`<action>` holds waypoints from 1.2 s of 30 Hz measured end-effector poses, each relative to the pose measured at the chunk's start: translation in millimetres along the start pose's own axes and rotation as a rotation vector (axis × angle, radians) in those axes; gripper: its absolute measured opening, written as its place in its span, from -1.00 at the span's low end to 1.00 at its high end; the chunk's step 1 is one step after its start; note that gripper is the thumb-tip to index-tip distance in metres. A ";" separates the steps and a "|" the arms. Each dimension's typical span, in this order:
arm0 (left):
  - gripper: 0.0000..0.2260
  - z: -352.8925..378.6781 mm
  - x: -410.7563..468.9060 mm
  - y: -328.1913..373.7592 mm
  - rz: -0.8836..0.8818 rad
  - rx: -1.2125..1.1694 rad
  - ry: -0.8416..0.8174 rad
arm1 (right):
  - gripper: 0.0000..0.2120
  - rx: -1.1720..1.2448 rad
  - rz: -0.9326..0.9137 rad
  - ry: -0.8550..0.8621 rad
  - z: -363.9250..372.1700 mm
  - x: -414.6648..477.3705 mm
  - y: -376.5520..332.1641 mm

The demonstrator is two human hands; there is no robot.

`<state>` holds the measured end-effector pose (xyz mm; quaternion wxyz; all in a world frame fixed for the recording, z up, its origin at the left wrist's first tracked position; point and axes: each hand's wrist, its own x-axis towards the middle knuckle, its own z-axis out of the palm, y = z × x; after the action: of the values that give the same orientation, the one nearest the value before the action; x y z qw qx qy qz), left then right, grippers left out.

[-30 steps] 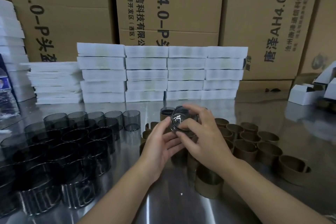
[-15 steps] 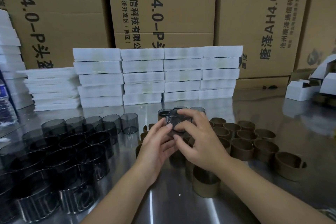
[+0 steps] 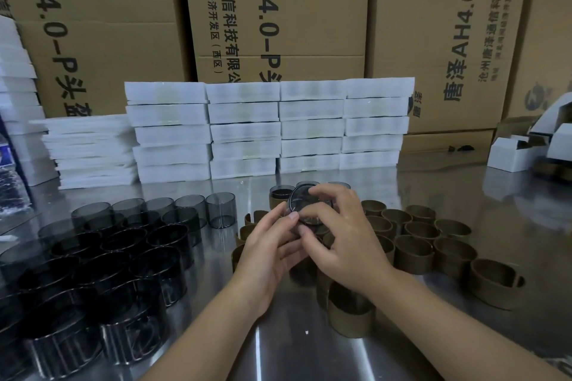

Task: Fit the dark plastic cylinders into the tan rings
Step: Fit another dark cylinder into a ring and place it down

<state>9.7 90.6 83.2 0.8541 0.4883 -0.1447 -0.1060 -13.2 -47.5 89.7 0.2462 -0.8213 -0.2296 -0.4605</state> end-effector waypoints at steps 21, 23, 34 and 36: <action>-0.63 -5.8 1.8 4.1 -0.021 -0.029 -0.013 | -0.65 0.082 0.016 0.062 -2.6 0.3 -2.9; -0.59 -5.4 1.3 4.7 -0.024 -0.027 -0.008 | -0.64 0.083 0.013 0.071 -2.3 0.3 -3.0; -0.53 -4.1 -0.6 6.9 -0.017 -0.030 -0.069 | -0.34 0.193 0.162 -0.055 -1.1 0.3 -1.7; -0.55 -1.8 -2.3 6.0 -0.025 -0.029 -0.115 | -0.35 0.244 0.230 -0.091 -2.3 0.2 -0.6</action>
<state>8.4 95.8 87.2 0.8499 0.4707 -0.1860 -0.1468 -14.9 -48.3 91.1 0.3847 -0.8261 -0.1992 -0.3603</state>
